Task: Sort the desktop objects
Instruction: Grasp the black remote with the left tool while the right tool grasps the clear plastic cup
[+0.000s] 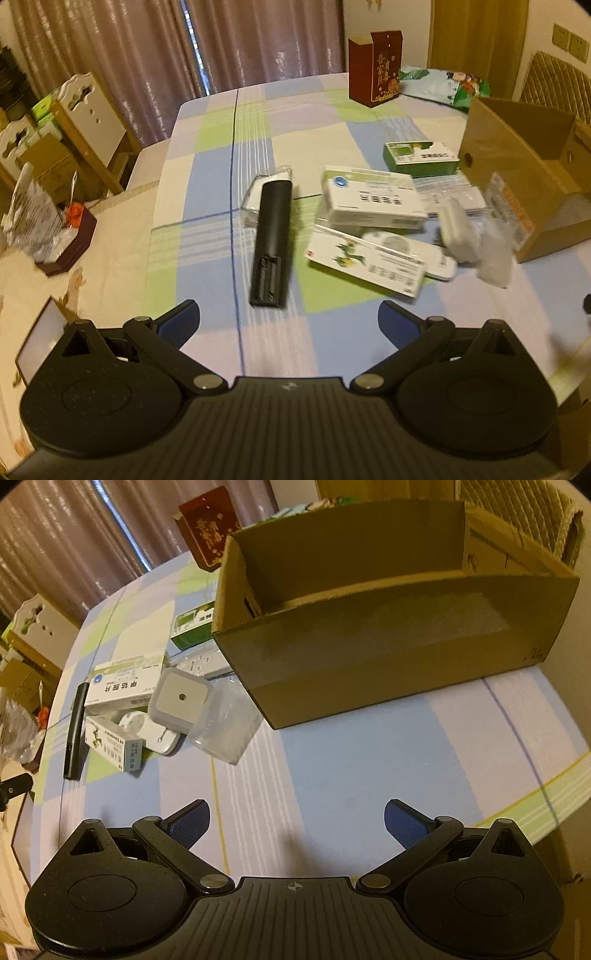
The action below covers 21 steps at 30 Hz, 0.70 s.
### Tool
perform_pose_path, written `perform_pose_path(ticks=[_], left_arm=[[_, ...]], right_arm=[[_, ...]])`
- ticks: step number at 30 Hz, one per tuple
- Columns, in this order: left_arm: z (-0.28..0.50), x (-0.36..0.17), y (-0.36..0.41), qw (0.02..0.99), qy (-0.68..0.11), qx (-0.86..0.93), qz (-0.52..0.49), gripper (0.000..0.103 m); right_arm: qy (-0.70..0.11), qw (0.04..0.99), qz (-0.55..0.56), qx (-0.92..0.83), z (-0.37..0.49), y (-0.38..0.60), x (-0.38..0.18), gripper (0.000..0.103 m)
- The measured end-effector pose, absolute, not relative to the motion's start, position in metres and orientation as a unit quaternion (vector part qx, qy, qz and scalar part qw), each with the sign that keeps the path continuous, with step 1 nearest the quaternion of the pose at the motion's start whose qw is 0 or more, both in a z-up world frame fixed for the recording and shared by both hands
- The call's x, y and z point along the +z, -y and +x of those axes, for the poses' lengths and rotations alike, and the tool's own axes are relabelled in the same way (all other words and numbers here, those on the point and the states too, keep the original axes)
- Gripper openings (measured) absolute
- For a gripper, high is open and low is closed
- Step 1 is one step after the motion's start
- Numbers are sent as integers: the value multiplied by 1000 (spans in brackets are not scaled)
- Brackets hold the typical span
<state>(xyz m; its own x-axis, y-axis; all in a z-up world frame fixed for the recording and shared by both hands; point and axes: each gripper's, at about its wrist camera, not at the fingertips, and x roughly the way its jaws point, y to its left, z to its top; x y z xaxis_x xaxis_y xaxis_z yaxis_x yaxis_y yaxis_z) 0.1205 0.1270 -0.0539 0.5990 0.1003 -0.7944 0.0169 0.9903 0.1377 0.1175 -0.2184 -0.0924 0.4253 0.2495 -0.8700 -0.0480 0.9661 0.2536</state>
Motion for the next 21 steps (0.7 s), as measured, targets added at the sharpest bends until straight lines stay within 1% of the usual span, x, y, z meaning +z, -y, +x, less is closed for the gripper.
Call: perform_pose_path(ticks=[2, 4, 8, 10, 16, 21], left_arm=[[133, -62, -137, 890, -449, 17, 74, 97], [147, -70, -147, 887, -455, 6, 73, 90], [176, -81, -164, 883, -465, -11, 60, 89], [192, -87, -169, 881, -470, -20, 56, 82], [237, -107, -184, 871, -488, -43, 35, 79], [253, -122, -189, 862, -502, -67, 22, 78]], right_arm=[[-531, 837, 103, 83, 122, 216, -95, 103], [-533, 836, 107, 76, 128, 212, -97, 103], [-538, 833, 110, 65, 139, 203, -99, 103], [-539, 833, 109, 59, 143, 199, -99, 103], [-544, 830, 118, 38, 151, 195, -101, 103], [-541, 828, 145, 34, 156, 191, -103, 103]])
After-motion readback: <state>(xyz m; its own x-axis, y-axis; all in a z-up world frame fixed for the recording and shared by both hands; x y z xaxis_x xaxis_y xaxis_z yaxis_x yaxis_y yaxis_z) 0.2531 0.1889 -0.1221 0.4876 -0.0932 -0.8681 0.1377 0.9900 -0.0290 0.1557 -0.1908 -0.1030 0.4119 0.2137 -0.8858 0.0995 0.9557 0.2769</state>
